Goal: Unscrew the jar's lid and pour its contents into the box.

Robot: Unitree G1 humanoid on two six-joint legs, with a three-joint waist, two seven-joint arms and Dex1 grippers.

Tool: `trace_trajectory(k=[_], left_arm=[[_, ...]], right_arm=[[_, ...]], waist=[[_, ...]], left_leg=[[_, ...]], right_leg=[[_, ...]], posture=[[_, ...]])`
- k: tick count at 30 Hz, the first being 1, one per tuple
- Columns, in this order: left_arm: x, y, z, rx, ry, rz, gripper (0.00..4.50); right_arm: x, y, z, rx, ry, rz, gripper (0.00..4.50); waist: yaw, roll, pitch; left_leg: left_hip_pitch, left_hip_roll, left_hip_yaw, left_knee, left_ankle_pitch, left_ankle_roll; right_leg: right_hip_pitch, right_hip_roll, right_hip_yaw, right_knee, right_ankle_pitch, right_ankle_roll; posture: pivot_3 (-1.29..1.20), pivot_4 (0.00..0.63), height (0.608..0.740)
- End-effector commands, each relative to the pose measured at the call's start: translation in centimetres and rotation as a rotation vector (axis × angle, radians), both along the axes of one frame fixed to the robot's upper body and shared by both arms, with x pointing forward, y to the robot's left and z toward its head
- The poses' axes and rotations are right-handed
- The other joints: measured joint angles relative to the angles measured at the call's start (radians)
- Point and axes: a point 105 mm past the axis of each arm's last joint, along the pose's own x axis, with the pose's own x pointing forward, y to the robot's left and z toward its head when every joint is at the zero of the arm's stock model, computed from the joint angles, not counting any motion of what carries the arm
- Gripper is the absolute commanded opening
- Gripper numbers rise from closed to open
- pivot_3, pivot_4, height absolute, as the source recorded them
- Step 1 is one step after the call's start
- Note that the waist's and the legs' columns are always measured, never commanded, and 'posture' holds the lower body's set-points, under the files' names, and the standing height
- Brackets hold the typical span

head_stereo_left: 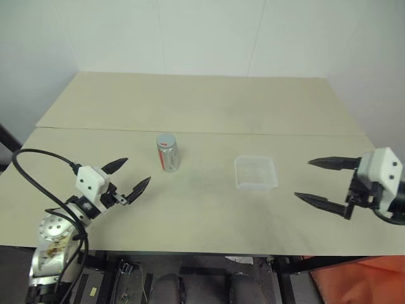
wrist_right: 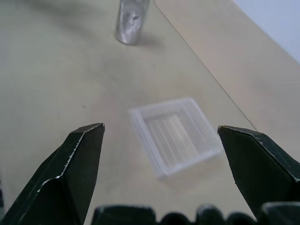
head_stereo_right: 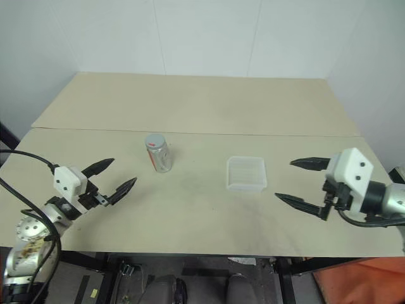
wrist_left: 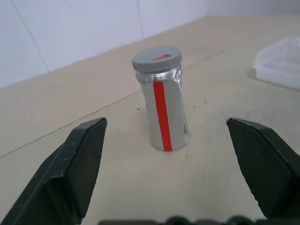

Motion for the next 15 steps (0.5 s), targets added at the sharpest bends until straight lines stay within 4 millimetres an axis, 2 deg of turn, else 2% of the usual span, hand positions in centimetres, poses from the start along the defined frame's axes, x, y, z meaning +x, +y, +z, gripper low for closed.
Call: trace_trajectory(k=[1, 6, 15], left_arm=[[0.8, -0.6, 0.3, -0.005, -0.051, 0.032, 4.45], [2.5, -1.1, -0.9, -0.002, -0.036, 0.058, 4.45], [4.7, -2.5, -1.4, -0.03, -0.044, 0.008, 4.45]], right_arm=[[0.1, 2.0, 0.5, 0.04, -0.038, 0.044, 4.5], [0.1, 3.5, 0.2, 0.06, -0.045, 0.082, 4.5], [-0.1, 3.3, 0.2, 0.044, -0.044, 0.082, 4.5]], waist=[[0.0, 0.0, 0.0], [0.002, 0.0, 0.0], [0.001, -0.001, 0.0]], left_leg=[[0.0, 0.0, 0.0, 0.0, 0.0, 0.0], [-0.001, -0.001, -0.001, 0.0, 0.0, 0.0], [-0.002, -0.001, -0.001, 0.001, 0.0, 0.001]], right_leg=[[0.0, 0.0, 0.0, 0.0, 0.0, 0.0], [0.0, 0.0, -0.001, 0.0, 0.0, 0.0], [0.0, 0.0, -0.001, 0.0, 0.0, 0.001]], posture=[[0.0, 0.15, 0.74], [0.0, 0.15, 0.74], [0.0, 0.15, 0.74]])
